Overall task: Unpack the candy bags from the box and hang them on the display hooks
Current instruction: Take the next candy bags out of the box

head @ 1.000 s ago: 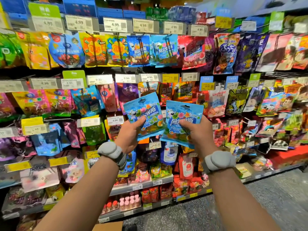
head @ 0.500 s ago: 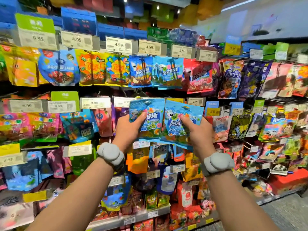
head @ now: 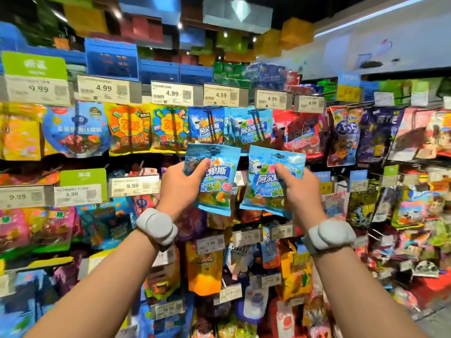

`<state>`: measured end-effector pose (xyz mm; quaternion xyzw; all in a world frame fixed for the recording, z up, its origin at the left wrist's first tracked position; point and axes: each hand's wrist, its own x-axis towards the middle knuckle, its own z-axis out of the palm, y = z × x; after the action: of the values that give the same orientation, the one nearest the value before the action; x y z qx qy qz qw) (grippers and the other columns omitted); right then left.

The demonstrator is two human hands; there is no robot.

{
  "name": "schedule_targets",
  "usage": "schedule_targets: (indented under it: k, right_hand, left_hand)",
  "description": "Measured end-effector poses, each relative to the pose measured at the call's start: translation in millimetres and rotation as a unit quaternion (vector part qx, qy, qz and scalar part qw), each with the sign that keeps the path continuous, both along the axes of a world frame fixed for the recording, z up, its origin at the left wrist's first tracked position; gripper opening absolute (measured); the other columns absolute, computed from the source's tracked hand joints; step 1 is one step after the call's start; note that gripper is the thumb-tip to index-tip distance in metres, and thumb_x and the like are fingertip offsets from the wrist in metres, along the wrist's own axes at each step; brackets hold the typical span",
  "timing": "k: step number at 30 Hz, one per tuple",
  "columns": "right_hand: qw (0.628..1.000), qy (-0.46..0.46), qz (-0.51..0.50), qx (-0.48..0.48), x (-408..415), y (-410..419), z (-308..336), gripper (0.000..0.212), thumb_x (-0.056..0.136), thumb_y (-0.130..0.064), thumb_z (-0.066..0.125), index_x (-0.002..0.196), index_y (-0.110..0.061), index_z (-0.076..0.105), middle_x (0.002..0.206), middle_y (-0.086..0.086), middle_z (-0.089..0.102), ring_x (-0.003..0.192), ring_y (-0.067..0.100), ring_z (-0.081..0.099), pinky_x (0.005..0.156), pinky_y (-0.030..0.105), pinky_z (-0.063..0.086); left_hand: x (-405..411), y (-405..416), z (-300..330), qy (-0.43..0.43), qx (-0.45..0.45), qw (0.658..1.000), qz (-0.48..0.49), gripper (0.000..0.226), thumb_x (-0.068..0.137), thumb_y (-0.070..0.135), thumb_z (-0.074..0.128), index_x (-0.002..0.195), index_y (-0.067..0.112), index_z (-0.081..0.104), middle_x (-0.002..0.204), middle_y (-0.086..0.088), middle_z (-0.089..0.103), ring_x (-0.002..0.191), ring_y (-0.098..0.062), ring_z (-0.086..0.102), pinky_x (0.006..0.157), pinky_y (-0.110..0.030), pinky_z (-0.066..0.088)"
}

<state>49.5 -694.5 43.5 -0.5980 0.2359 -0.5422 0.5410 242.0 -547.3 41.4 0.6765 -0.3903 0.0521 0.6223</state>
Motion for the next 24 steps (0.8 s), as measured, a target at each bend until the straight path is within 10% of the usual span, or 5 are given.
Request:
schedule_targets:
  k: [10,14,24]
  right_hand:
    - [1.0,-0.004,0.014,-0.026,-9,-37,17,0.007,0.092,-0.011,0.068,0.096,-0.007,0.071,0.081,-0.004,0.073,0.064,0.0,0.069,0.053,0.015,0.052]
    - [0.999,0.005,0.03,-0.042,-14,-52,25,0.009,0.092,-0.013,0.068,0.096,-0.005,0.07,0.086,0.0,0.074,0.07,0.003,0.071,0.058,0.017,0.053]
    - [0.998,-0.002,0.043,-0.049,-20,-75,38,0.017,0.089,-0.01,0.072,0.092,0.006,0.068,0.086,0.01,0.076,0.088,0.031,0.073,0.078,0.05,0.06]
  left_hand:
    - [-20,-32,30,-0.019,-0.029,0.997,-0.064,0.014,0.093,0.041,0.062,0.097,0.029,0.068,0.092,0.012,0.073,0.087,-0.005,0.068,0.078,-0.033,0.054]
    - [-24,-48,38,-0.032,-0.016,0.997,-0.063,0.027,0.094,0.041,0.061,0.078,0.019,0.065,0.075,-0.002,0.067,0.07,-0.021,0.062,0.067,-0.039,0.053]
    - [-39,-59,65,0.12,-0.021,0.982,-0.143,0.007,0.094,0.008,0.06,0.097,0.008,0.067,0.08,-0.002,0.073,0.072,-0.019,0.07,0.056,-0.031,0.055]
